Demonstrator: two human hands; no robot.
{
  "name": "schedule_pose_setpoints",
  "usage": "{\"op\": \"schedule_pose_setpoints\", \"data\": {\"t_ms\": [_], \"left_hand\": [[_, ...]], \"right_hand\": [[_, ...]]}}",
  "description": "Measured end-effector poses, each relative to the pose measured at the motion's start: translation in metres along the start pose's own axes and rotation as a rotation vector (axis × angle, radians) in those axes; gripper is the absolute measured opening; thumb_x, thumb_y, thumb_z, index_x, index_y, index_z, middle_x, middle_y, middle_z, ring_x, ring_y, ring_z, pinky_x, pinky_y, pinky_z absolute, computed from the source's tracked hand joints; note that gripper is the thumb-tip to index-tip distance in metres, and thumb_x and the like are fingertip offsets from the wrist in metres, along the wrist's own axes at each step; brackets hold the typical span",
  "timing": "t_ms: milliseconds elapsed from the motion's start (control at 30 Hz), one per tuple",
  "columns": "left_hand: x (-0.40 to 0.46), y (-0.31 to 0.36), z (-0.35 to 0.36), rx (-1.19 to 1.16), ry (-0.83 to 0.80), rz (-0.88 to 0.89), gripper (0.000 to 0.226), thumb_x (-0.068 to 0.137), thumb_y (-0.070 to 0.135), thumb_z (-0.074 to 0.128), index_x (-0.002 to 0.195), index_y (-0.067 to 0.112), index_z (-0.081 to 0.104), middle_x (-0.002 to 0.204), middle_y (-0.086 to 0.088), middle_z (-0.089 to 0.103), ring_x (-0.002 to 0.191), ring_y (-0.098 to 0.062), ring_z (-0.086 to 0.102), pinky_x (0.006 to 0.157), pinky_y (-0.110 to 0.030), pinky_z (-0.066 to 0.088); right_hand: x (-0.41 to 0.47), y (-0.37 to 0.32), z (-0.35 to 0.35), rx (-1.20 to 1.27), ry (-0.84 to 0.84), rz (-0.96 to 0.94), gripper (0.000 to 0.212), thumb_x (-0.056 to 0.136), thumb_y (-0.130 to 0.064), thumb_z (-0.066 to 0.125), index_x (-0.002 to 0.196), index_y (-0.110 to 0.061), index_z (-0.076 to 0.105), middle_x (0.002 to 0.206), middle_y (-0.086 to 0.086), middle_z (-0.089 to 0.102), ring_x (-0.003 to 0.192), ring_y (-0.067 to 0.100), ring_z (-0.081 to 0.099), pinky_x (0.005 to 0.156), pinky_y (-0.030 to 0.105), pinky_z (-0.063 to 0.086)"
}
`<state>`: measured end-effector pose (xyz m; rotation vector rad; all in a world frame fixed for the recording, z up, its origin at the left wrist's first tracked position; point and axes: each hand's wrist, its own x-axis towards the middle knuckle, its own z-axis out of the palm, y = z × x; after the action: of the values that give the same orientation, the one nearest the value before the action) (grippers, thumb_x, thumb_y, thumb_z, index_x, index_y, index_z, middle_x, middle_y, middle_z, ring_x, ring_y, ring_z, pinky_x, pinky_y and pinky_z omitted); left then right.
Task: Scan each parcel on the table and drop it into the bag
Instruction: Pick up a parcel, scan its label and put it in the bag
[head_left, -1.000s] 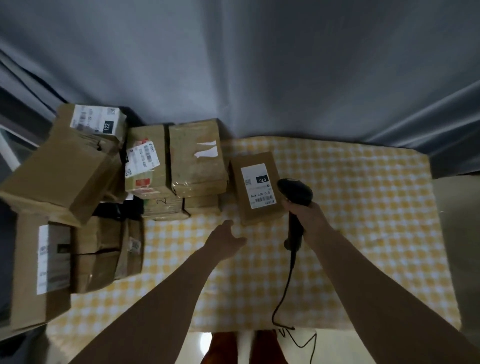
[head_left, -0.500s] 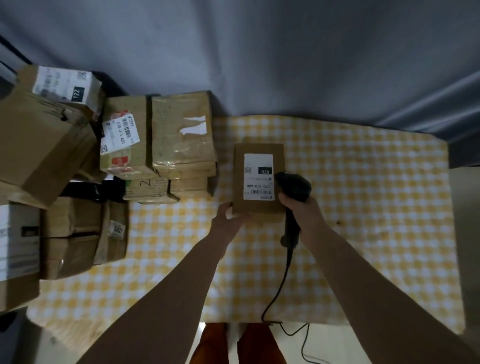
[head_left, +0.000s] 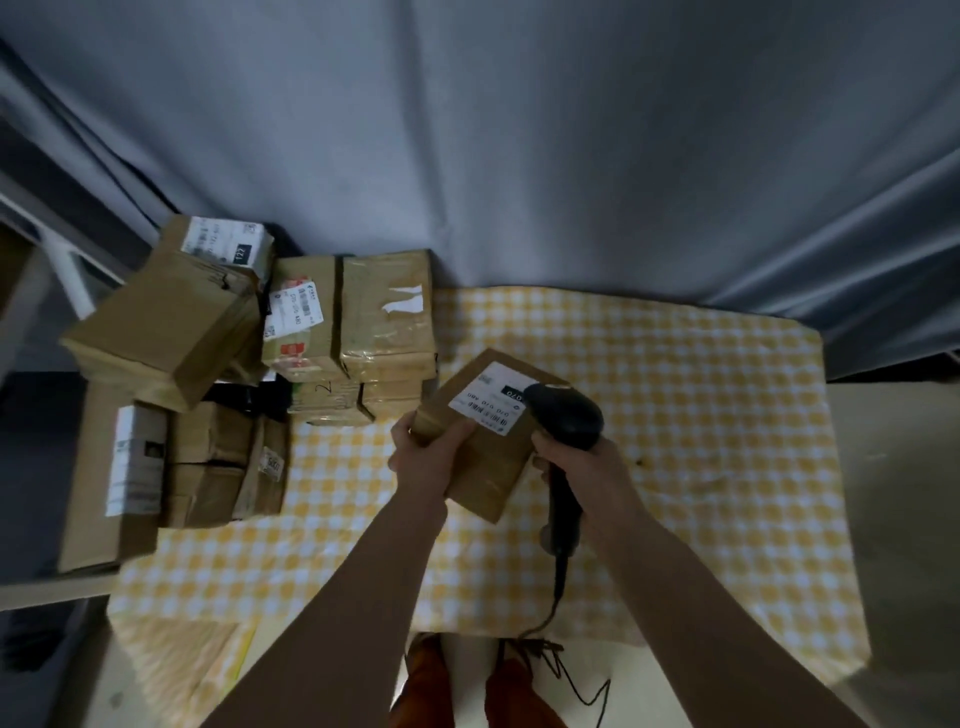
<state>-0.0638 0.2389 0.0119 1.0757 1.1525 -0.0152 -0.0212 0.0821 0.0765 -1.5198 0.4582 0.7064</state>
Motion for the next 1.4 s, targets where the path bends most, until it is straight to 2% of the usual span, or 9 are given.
{"op": "schedule_pose_setpoints", "data": {"t_ms": [133, 300, 400, 500, 600, 900, 1200, 1300, 1400], "left_hand": [[-0.025, 0.035, -0.032, 0.219, -0.1, 0.128, 0.077, 0.033, 0.045, 0.088, 0.102, 0.047, 0.056, 0.131, -0.008, 0.051, 0.109, -0.028, 0.058, 0.087, -0.048, 0.056], [-0.054, 0.074, -0.064, 0.207, -0.158, 0.177, 0.117, 0.046, 0.028, 0.095, 0.144, 0.024, 0.031, 0.126, -0.006, 0.056, 0.104, -0.022, 0.061, 0.081, -0.035, 0.051], [-0.072, 0.1, -0.079, 0.21, -0.211, 0.162, 0.11, 0.029, 0.041, 0.091, 0.127, 0.007, 0.055, 0.114, -0.009, 0.07, 0.099, -0.023, 0.068, 0.078, -0.034, 0.054], [-0.09, 0.125, -0.098, 0.201, -0.243, 0.119, 0.087, 0.042, 0.036, 0.094, 0.119, 0.009, 0.063, 0.107, -0.009, 0.073, 0.101, -0.027, 0.068, 0.089, -0.042, 0.054], [-0.107, 0.155, -0.126, 0.264, -0.261, 0.114, 0.07, 0.054, 0.035, 0.091, 0.114, 0.008, 0.068, 0.102, -0.011, 0.074, 0.099, -0.03, 0.069, 0.09, -0.045, 0.055], [-0.165, 0.274, -0.209, 0.491, -0.235, 0.48, 0.104, 0.035, 0.049, 0.088, 0.129, 0.018, 0.054, 0.11, -0.007, 0.071, 0.099, -0.027, 0.069, 0.091, -0.046, 0.055], [-0.191, 0.337, -0.253, 0.716, -0.238, 0.532, 0.096, 0.048, 0.044, 0.091, 0.131, 0.02, 0.05, 0.114, -0.01, 0.069, 0.104, -0.031, 0.066, 0.097, -0.051, 0.05], [-0.188, 0.341, -0.258, 0.73, -0.209, 0.542, 0.105, 0.044, 0.047, 0.087, 0.136, 0.019, 0.046, 0.116, -0.009, 0.067, 0.106, -0.03, 0.064, 0.096, -0.045, 0.05], [-0.186, 0.34, -0.258, 0.74, -0.21, 0.523, 0.083, 0.058, 0.04, 0.087, 0.129, 0.019, 0.049, 0.116, -0.011, 0.066, 0.106, -0.03, 0.063, 0.095, -0.046, 0.051]], "right_hand": [[-0.023, -0.035, -0.004, -0.203, -0.134, -0.064, 0.014, 0.086, -0.014, 0.068, 0.101, -0.015, 0.068, 0.09, 0.002, 0.068, 0.086, 0.017, 0.062, 0.071, 0.029, 0.045], [-0.045, -0.066, 0.011, -0.28, -0.261, -0.081, 0.017, 0.084, -0.015, 0.07, 0.102, -0.015, 0.071, 0.098, 0.008, 0.074, 0.095, 0.025, 0.069, 0.096, 0.047, 0.048], [-0.065, -0.072, 0.029, -0.329, -0.329, -0.126, 0.019, 0.08, -0.01, 0.073, 0.097, -0.019, 0.071, 0.097, 0.003, 0.075, 0.099, 0.022, 0.067, 0.101, 0.046, 0.045], [-0.087, -0.075, 0.052, -0.354, -0.401, -0.195, 0.025, 0.077, -0.007, 0.075, 0.097, -0.022, 0.071, 0.1, 0.0, 0.074, 0.103, 0.02, 0.065, 0.103, 0.043, 0.043], [-0.111, -0.086, 0.072, -0.394, -0.44, -0.269, 0.025, 0.078, -0.004, 0.074, 0.092, -0.025, 0.069, 0.097, -0.003, 0.074, 0.099, 0.018, 0.067, 0.098, 0.035, 0.047], [-0.199, -0.123, 0.141, -0.586, -0.567, -0.65, 0.013, 0.084, -0.009, 0.069, 0.075, -0.019, 0.065, 0.063, -0.003, 0.059, 0.063, 0.005, 0.058, 0.064, 0.014, 0.045], [-0.223, -0.125, 0.175, -0.641, -0.508, -0.83, 0.008, 0.077, -0.024, 0.071, 0.08, -0.021, 0.064, 0.058, -0.016, 0.061, 0.063, -0.002, 0.057, 0.071, 0.029, 0.05], [-0.223, -0.123, 0.178, -0.711, -0.45, -0.856, 0.041, 0.056, -0.049, 0.066, 0.088, -0.023, 0.065, 0.068, -0.008, 0.062, 0.077, 0.02, 0.064, 0.082, 0.047, 0.054], [-0.221, -0.122, 0.181, -0.736, -0.44, -0.861, 0.043, 0.053, -0.052, 0.064, 0.088, -0.027, 0.064, 0.068, -0.007, 0.062, 0.077, 0.02, 0.063, 0.082, 0.047, 0.054]]}}
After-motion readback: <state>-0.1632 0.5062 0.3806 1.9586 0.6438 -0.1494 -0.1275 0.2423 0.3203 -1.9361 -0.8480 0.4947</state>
